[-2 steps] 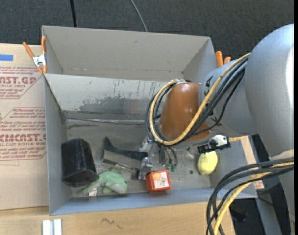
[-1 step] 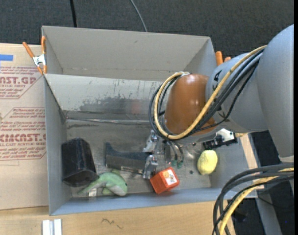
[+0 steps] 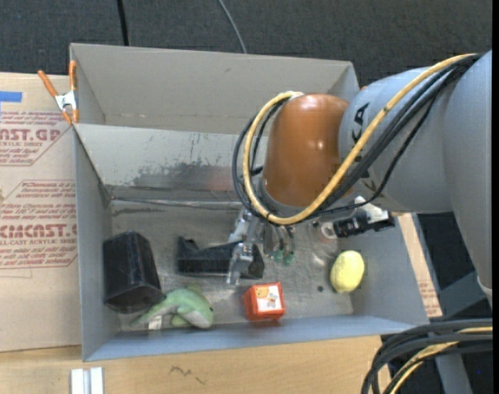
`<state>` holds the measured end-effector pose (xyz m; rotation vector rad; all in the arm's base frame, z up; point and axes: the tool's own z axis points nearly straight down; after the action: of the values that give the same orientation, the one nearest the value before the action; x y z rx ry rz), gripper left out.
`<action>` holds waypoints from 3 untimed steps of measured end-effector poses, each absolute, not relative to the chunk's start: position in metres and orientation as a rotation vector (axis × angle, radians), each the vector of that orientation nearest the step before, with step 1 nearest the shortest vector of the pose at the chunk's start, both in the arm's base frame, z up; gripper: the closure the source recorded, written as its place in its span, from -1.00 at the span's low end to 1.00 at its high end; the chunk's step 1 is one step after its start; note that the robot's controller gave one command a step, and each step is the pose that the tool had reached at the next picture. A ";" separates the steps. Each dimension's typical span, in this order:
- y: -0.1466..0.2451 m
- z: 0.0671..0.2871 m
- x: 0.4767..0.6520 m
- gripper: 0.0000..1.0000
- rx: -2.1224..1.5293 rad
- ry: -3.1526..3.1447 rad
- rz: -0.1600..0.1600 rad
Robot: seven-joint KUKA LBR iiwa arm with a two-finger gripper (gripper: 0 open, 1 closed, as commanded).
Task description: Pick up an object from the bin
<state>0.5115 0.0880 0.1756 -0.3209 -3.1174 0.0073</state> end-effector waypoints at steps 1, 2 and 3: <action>0.110 0.210 0.513 1.00 -0.307 -3.126 -0.009; 0.096 0.212 0.512 1.00 -0.313 -3.123 -0.004; 0.099 0.143 0.520 1.00 -0.009 -3.138 0.000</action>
Offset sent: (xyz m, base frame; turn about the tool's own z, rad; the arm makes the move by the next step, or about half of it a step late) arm -0.0049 -0.0107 -0.1056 -0.0428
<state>0.5203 0.0987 0.1428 -0.0089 -3.1384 0.0003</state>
